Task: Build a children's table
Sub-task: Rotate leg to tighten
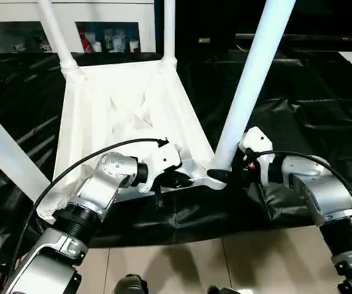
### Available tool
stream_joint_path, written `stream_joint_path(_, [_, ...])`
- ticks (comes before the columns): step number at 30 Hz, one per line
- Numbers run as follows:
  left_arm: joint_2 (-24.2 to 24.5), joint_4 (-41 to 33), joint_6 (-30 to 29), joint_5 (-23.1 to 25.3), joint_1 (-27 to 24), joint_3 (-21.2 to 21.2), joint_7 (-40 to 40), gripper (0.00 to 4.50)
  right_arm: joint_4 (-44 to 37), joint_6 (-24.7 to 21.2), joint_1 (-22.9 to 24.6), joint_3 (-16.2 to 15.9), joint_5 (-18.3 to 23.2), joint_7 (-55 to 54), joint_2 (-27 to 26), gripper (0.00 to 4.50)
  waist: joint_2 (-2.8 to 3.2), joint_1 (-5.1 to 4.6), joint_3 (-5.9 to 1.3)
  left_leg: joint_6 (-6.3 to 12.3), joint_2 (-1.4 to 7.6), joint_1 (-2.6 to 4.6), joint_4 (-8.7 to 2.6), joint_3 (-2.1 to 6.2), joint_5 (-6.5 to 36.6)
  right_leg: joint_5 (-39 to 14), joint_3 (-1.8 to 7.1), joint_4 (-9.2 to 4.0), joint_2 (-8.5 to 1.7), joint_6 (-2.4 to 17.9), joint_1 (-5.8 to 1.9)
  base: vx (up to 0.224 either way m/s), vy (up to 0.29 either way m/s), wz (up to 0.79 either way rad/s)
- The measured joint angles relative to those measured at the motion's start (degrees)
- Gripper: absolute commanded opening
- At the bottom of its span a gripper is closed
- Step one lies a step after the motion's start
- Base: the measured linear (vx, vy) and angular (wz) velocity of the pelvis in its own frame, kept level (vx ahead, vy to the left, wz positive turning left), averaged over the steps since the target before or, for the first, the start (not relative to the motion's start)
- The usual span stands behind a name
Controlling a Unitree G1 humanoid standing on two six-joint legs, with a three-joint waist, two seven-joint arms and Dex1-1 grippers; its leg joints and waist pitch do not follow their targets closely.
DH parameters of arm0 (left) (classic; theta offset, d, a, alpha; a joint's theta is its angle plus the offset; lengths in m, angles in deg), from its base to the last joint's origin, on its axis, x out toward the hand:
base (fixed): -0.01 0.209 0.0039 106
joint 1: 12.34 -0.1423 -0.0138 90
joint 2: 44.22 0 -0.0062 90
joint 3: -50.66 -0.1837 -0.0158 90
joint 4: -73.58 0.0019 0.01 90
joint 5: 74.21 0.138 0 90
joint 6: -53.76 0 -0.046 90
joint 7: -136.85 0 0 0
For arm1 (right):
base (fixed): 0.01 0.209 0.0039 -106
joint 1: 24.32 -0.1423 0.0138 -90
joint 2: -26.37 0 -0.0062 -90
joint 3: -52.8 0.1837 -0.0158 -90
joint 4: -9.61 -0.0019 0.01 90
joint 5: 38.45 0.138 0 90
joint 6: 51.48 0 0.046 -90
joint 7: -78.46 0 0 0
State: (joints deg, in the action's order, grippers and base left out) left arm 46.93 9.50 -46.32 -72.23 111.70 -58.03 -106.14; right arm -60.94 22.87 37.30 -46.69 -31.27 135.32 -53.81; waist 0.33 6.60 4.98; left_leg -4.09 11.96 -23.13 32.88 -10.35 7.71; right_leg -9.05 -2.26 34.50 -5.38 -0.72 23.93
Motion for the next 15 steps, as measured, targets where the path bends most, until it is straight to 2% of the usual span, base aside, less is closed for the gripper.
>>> stream_joint_path(4, [0.17, 0.01, 0.00, 0.00, 0.00, 0.02, 0.03, 0.00, 1.45, 0.19, -0.40, -0.06, 0.40, 0.60, -0.64, 2.90, 0.00, -0.13, 0.00, 0.00, 0.00, 0.01, 0.00, 0.00, 0.00, 0.00, 0.00, 0.02, 0.00, 0.00, 0.00, 0.000, 0.000, 0.00])
stream_joint_path(10, [0.21, 0.31, -0.06, 0.01, 0.00, 0.29, 0.26, 0.00, 1.66, 0.03, -0.37, 0.19, 1.17, -0.09, -1.67, 2.70, 0.00, -0.28, 0.00, 0.00, 0.00, 0.07, 0.01, 0.01, 0.00, 0.00, 0.00, 0.11, 0.01, 0.00, 0.00, 0.000, 0.000, 0.00])
stream_joint_path(11, [0.08, 0.47, -0.18, 0.01, 0.03, 0.38, 0.73, 0.00, 1.68, -0.05, -0.27, 0.40, 1.15, -0.78, -2.18, 2.51, 0.00, -0.32, 0.00, 0.00, 0.00, 0.09, 0.01, 0.01, 0.00, 0.01, 0.00, 0.13, 0.01, 0.01, 0.00, 0.000, 0.000, 0.00])
stream_joint_path(15, [-2.28, 4.62, -1.67, 0.70, 2.59, 1.10, 6.08, 0.00, 3.87, 0.16, -0.72, 3.12, -0.04, -10.54, -7.32, 2.34, -0.01, -0.90, -0.01, -0.01, -0.02, 0.16, 0.09, 0.09, 0.00, -0.01, 0.02, 0.36, 0.01, -0.02, 0.04, 0.000, 0.000, 0.00])
